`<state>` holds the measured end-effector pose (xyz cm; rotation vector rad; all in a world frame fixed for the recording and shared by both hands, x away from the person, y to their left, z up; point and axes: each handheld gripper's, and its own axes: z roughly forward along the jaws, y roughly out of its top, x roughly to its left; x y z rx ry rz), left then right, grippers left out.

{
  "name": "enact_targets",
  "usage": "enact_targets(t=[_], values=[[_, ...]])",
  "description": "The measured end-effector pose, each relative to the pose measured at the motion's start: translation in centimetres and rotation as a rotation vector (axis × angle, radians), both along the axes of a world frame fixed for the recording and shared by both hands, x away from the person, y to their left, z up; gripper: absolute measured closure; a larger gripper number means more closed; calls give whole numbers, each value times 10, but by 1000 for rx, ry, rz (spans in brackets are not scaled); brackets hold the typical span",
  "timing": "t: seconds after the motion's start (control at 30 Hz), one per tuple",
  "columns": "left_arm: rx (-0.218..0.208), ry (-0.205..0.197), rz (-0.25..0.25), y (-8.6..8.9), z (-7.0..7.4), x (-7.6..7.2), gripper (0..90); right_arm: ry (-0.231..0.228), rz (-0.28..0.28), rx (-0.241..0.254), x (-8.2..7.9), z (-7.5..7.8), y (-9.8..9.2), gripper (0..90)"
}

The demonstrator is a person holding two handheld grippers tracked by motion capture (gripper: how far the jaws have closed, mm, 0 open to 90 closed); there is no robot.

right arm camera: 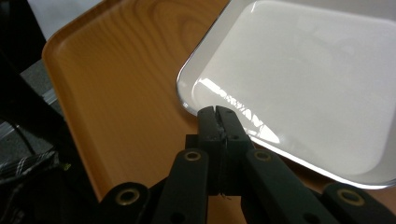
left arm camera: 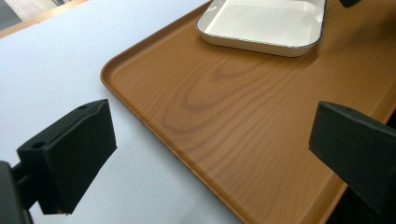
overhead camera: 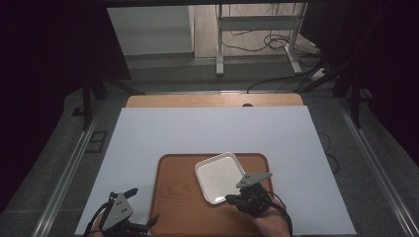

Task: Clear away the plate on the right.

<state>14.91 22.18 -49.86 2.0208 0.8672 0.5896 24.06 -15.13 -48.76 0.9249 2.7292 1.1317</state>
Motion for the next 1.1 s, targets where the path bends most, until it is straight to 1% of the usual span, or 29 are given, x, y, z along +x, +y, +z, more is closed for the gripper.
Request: enact_targets(t=[0.03,0.07,0.1,0.13,0.23,0.33,0.43,0.53,0.57,0.63,0.67,0.8,1.1], values=[[-1,0,0,0,0,0,3,3,3,-3,-2,-2,0,895],[-1,0,0,0,0,0,3,11,11,-24,-3,-6,1,895],[-5,0,1,0,0,0,4,8,15,-35,-2,-8,2,895],[-5,0,2,0,0,0,4,8,15,-35,-2,-8,2,895],[0,2,-1,0,0,0,7,9,22,-70,-1,-14,6,895],[1,4,-2,-1,0,0,7,10,28,-95,1,-19,9,895],[2,4,-4,-1,0,0,7,27,28,-101,5,-23,10,895],[1,5,-3,-1,-1,0,7,25,32,-111,9,-27,13,895],[2,6,-4,-1,-1,0,7,29,31,-107,9,-27,14,895],[3,6,-5,-1,-1,0,7,19,35,-106,10,-28,17,895],[3,7,-5,-1,-1,0,7,21,36,-101,11,-28,21,895],[2,7,-5,-1,-1,0,7,15,46,-101,14,-29,25,894],[7,8,-9,-2,-1,0,7,38,44,-62,22,-31,31,894]])
